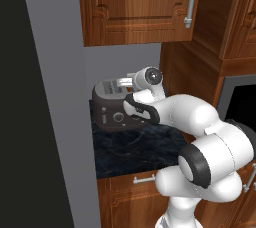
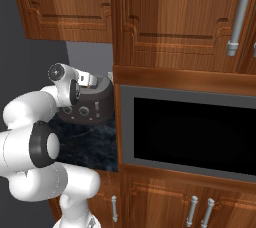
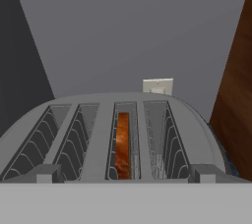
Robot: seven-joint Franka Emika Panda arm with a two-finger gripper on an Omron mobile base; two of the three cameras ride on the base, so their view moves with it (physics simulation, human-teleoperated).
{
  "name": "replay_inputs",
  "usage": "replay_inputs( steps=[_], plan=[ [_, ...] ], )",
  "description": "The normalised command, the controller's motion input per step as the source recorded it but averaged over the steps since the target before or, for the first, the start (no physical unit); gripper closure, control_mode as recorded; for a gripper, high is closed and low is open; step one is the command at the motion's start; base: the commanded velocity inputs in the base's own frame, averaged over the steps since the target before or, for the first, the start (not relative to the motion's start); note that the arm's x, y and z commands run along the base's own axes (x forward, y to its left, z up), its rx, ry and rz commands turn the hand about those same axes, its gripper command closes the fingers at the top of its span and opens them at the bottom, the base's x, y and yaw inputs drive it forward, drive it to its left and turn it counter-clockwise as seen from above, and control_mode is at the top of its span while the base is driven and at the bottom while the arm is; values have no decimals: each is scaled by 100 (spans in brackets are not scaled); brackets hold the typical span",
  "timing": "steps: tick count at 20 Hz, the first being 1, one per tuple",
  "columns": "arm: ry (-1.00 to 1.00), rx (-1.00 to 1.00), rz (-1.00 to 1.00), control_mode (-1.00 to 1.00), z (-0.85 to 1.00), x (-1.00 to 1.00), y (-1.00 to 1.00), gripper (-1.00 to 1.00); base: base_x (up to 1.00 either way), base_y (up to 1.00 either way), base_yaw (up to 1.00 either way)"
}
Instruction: Start the toaster. Once the lever pops up, take the bread to the plate on the dining counter.
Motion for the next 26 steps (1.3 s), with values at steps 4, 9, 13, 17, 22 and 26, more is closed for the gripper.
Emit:
replay_inputs(
  steps=[4, 9, 13, 17, 22, 26],
  plan=[
    [0, 0, 0, -100, 0, 0, 0, -100, 0, 0, 0],
    [0, 0, 0, -100, 0, 0, 0, -100, 0, 0, 0],
    [0, 0, 0, -100, 0, 0, 0, -100, 0, 0, 0],
    [0, 0, 0, -100, 0, 0, 0, -100, 0, 0, 0],
    [0, 0, 0, -100, 0, 0, 0, -100, 0, 0, 0],
    [0, 0, 0, -100, 0, 0, 0, -100, 0, 0, 0]
  ],
)
